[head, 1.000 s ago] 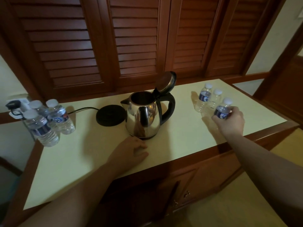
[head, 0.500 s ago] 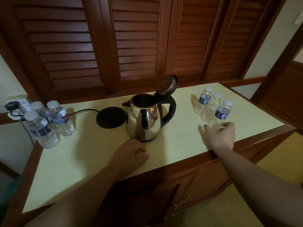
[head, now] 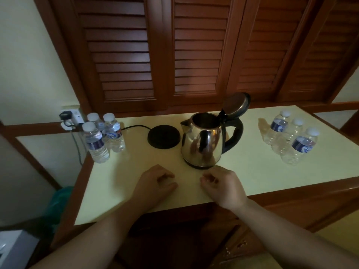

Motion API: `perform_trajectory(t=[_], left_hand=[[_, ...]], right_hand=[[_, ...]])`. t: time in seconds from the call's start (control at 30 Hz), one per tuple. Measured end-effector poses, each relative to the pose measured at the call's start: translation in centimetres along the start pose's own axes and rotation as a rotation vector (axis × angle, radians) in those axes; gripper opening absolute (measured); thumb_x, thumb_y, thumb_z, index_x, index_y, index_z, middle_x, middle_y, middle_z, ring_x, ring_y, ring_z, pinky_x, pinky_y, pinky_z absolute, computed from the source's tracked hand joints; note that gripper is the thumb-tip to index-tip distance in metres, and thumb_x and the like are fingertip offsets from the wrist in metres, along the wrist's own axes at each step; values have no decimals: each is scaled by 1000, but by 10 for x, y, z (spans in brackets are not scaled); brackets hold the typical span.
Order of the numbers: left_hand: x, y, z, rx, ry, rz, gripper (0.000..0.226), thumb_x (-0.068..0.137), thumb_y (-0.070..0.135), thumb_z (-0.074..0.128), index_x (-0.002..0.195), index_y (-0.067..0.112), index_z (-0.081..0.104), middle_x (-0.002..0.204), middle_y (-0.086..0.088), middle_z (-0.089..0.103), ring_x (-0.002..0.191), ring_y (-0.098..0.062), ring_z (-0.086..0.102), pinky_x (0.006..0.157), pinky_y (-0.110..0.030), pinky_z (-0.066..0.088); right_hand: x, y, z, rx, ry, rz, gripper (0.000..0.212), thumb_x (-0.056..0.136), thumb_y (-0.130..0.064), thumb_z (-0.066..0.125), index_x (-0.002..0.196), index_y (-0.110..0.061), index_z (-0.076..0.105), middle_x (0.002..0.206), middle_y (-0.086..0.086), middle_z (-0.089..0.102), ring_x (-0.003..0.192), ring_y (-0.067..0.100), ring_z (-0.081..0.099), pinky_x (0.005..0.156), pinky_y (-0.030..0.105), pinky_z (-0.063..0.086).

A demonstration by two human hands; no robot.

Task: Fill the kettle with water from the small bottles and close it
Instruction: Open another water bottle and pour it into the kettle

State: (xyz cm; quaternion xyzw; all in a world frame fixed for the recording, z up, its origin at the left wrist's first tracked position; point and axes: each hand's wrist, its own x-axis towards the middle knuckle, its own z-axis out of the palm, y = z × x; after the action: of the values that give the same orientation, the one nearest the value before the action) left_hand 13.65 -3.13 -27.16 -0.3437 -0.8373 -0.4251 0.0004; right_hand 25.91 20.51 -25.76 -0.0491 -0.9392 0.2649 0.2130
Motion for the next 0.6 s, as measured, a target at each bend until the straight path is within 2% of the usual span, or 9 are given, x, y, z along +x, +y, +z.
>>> perform_trajectory(t=[0.1,0.17,0.2,0.3,0.37,0.47,0.6], left_hand=[[-8,-16,-19,4,107,-62,22,73,33,87,91,27,76,92,13,66,85,-9,65,75,-17,51],[-16,-27,-34,28,162,-88,21,74,20,90,88,24,75,88,11,65,84,-11,64,72,-17,51],[-19,-32,-40,44,179,-104,22,74,19,90,87,24,74,86,11,64,83,-11,63,71,-16,49],[-28,-47,-59,94,223,-173,29,72,19,92,87,31,70,83,9,62,82,-9,61,70,-9,44],[-32,-52,-70,116,250,-244,34,73,22,91,93,33,67,84,10,61,79,-7,60,69,-8,42],[-32,-50,-84,33,322,-390,53,74,23,90,113,29,56,91,6,62,77,-7,62,67,-13,48],[-18,-61,-110,-13,585,-516,77,68,32,95,127,27,46,108,8,61,95,-9,64,84,-33,59]], right_hand=[[16,-28,21,9,-171,-16,27,97,-41,66,114,-22,76,103,-11,71,92,6,64,76,9,43],[29,-44,34,26,-251,-57,37,98,-39,67,129,-19,71,120,-8,69,107,5,62,85,3,37],[36,-51,40,18,-279,-85,41,99,-39,66,134,-19,69,128,-7,67,116,7,59,91,3,34],[53,-69,61,-43,-335,-126,50,99,-43,63,143,-20,61,145,-4,59,134,13,49,109,22,35],[64,-77,77,-71,-368,-127,54,100,-47,60,148,-21,56,153,-3,52,142,14,41,115,27,30],[74,-84,95,-97,-422,-103,61,103,-57,49,155,-24,47,165,-2,38,152,16,27,123,31,21],[75,-83,101,-137,-438,-80,65,104,-63,39,159,-29,41,170,-6,28,156,15,20,125,35,18]])
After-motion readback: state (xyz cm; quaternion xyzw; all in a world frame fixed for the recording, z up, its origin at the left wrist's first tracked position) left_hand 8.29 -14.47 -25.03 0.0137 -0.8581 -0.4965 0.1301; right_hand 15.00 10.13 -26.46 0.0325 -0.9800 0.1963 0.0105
